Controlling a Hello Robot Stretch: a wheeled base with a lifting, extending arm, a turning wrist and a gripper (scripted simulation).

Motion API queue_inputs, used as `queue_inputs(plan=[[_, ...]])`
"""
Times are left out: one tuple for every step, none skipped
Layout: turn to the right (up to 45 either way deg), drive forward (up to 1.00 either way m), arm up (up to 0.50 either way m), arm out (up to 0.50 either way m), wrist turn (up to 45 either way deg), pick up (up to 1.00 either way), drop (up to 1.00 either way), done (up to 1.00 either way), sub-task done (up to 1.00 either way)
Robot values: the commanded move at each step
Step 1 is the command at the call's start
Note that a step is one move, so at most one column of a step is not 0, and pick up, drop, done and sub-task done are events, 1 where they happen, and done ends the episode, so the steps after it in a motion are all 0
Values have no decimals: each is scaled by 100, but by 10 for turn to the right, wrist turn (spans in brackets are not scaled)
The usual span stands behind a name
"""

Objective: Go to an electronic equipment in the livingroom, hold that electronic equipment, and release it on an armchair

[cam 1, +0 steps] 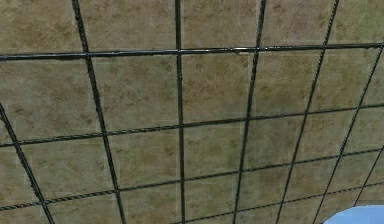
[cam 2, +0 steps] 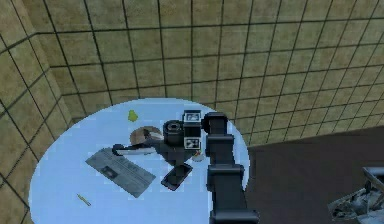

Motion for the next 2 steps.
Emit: queue_inputs(plan=[[0,0,0,0,330,0,0,0,0],[0,0,-30,0,0,0,0,0,0]])
